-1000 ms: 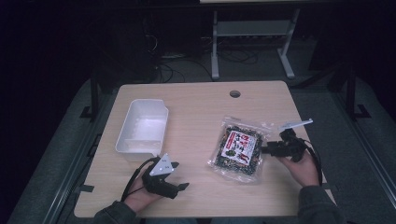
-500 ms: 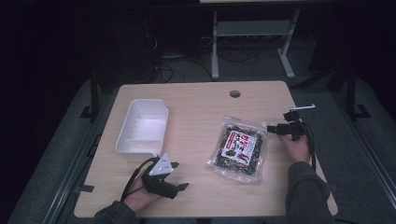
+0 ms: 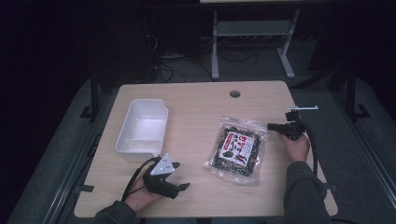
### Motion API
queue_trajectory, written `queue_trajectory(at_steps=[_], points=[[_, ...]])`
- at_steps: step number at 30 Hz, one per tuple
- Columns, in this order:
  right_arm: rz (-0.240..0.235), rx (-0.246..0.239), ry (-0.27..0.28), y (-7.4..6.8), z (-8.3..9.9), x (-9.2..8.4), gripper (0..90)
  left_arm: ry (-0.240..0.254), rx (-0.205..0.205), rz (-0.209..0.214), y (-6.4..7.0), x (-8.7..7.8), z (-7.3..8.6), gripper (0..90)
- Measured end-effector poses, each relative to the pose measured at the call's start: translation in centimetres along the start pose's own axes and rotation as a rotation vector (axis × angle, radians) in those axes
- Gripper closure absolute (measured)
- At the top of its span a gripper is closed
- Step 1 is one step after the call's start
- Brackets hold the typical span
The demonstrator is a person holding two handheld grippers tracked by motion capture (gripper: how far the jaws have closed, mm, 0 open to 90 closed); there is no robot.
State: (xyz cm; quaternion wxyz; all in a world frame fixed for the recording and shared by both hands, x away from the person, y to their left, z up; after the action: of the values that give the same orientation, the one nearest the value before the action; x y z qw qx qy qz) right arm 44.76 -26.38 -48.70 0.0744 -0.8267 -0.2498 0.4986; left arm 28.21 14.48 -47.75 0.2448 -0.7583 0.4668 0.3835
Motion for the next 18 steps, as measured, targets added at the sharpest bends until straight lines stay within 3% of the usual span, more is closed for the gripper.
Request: queue_trajectory(at_steps=[1, 7, 18], points=[[0.000, 0.000, 0.000, 0.0, 0.0, 0.0, 88.3, 0.000, 0.000, 0.000, 0.0, 0.0, 0.0, 20.3], [-0.048, -0.105, 0.037, -2.7, 0.0, -1.6, 89.7, 0.009, -0.016, 0.000, -0.4, 0.1, -0.2, 20.5], [-0.144, -0.276, 0.200, -8.5, 1.0, -7.4, 90.0, 0.036, -0.030, -0.008, -1.1, 0.4, -1.1, 20.5]])
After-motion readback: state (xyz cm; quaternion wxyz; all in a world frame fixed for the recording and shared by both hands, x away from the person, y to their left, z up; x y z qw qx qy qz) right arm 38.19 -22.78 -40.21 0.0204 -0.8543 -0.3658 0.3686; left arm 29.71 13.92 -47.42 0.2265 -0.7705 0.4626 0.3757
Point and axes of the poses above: each handheld gripper's, and its own axes: x roughly forward along the jaws, z roughly out of its underside, y roughly to its right, the point moved 5 cm from there along x, roughly forward along the jaws, and after that the axes turned 13 degrees about -y, right-handed, at the moved point
